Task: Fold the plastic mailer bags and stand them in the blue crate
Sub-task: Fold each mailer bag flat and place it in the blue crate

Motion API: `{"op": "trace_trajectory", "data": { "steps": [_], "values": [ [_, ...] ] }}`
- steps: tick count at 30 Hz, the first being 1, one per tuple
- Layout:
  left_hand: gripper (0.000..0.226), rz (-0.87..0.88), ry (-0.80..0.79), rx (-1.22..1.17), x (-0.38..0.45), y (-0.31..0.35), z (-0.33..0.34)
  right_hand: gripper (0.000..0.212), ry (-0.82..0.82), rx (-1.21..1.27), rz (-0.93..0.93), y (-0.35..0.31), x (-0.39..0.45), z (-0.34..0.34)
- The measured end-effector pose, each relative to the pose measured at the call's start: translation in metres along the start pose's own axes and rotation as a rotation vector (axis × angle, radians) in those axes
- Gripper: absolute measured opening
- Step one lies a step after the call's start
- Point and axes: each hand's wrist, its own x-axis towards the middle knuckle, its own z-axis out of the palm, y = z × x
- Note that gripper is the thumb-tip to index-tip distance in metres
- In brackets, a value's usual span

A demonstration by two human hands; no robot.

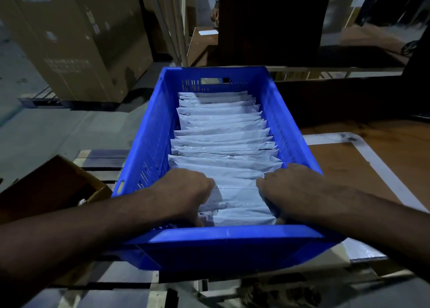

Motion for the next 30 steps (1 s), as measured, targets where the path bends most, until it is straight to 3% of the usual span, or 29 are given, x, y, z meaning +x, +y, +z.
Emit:
{"op": "trace_trajectory", "data": {
  "steps": [6, 11, 15, 20, 24, 30],
  "values": [
    [0.061, 0.007, 0.064, -0.067, 0.0, 0.002, -0.023, 0.055, 0.06, 0.174, 0.082, 0.002, -0.015, -0.015],
    [0.065, 0.007, 0.108, -0.146, 0.001, -0.001, -0.045, 0.042, 0.257, 0.348, 0.184, 0.006, -0.029, -0.018],
    [0.043, 0.018, 0.374, -0.301, 0.013, 0.011, -0.064, 0.03, 0.44, 0.479, 0.258, 0.01, -0.043, -0.018],
    [0.034, 0.099, 0.675, -0.334, 0.039, 0.052, -0.073, 0.023, 0.618, 0.591, 0.463, 0.021, -0.063, 0.0],
    [0.031, 0.187, 0.696, -0.342, 0.064, 0.086, -0.086, 0.021, 0.671, 0.684, 0.632, 0.034, -0.089, 0.022],
    [0.034, 0.29, 0.659, -0.312, 0.111, 0.153, -0.104, 0.025, 0.594, 0.712, 0.813, 0.07, -0.128, 0.059]
  ]
}}
